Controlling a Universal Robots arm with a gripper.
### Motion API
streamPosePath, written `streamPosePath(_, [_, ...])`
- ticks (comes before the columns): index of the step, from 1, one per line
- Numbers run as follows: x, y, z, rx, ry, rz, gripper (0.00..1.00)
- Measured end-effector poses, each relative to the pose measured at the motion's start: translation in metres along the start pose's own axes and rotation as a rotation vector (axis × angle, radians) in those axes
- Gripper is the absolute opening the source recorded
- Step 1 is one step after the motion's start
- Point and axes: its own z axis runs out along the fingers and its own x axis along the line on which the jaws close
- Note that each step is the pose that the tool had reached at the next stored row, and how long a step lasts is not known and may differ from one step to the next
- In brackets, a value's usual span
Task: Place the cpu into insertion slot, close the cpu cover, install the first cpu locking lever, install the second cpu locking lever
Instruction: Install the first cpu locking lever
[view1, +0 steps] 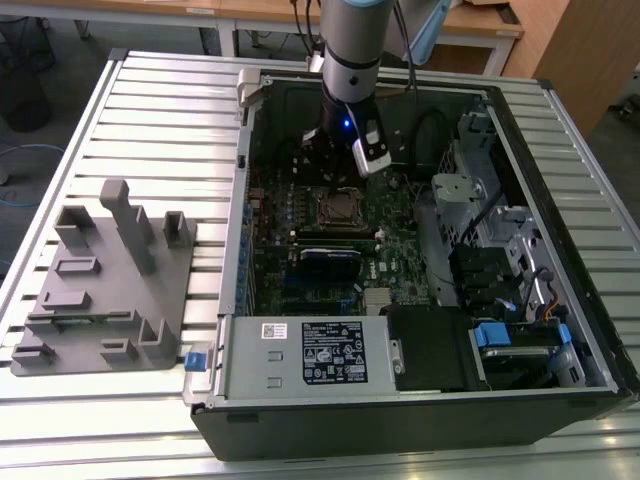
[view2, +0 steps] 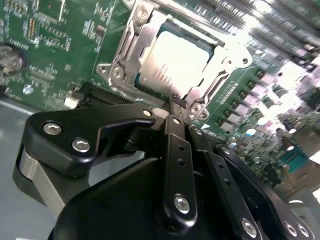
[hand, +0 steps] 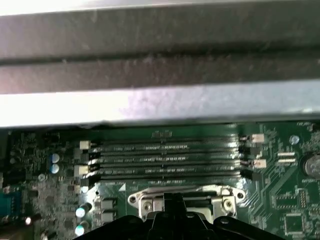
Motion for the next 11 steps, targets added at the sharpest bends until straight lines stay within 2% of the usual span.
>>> streamPosePath(1, [0.0000,0.0000,0.0000,0.0130,0.0034,0.000,0.11])
streamPosePath(2, [0.0000,0.0000,0.0000,0.0215,0.0048,0.001,0.11])
streamPosePath(5, [0.0000,0.0000,0.0000,0.0369,0.0066,0.001,0.11])
streamPosePath(9, [0.0001,0.0000,0.0000,0.0380,0.0066,0.001,0.11])
streamPosePath(11, [0.0001,0.0000,0.0000,0.0426,0.0055,0.001,0.11])
